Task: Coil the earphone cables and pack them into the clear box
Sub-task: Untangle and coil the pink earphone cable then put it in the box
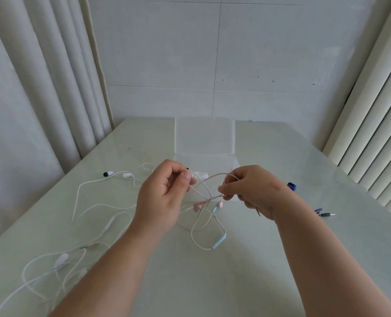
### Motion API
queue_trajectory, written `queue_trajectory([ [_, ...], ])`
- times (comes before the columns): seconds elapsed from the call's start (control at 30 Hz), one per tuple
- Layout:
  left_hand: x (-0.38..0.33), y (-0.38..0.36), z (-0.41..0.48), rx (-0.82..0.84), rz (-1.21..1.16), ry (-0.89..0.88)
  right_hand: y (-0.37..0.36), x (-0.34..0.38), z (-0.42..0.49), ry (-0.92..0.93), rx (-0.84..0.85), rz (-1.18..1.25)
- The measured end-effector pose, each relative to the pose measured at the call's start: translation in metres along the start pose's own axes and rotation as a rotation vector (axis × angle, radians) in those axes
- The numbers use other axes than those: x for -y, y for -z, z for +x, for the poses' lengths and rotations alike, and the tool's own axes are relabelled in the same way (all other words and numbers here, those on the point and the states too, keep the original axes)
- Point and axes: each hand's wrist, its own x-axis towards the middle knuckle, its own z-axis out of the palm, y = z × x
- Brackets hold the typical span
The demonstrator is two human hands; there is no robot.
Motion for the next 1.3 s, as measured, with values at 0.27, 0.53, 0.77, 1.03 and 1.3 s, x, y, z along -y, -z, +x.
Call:
queue_trajectory([
  [0.27,0.0008,-0.0007,0.0001,0.146,-0.091,0.069,0.0035,0.0042,-0.0037,-0.035,0.089,0.48],
  [0.53,0.0018,-0.0031,0.0,0.257,-0.065,0.168,0.0021,0.0062,-0.0039,-0.055,0.077,0.625],
  [0.77,0.0004,-0.0039,-0.0013,0.339,-0.189,0.256,0.0002,0.0083,-0.0056,-0.065,0.073,0.759],
  [1.03,0.0019,-0.004,-0.003,0.331,-0.015,0.183,-0.0007,0.0095,-0.0073,-0.063,0.094,0.763],
  [1.3,0.0063,-0.005,-0.0015,0.27,0.145,0.13,-0.0012,0.0081,-0.0055,-0.057,0.105,0.764],
])
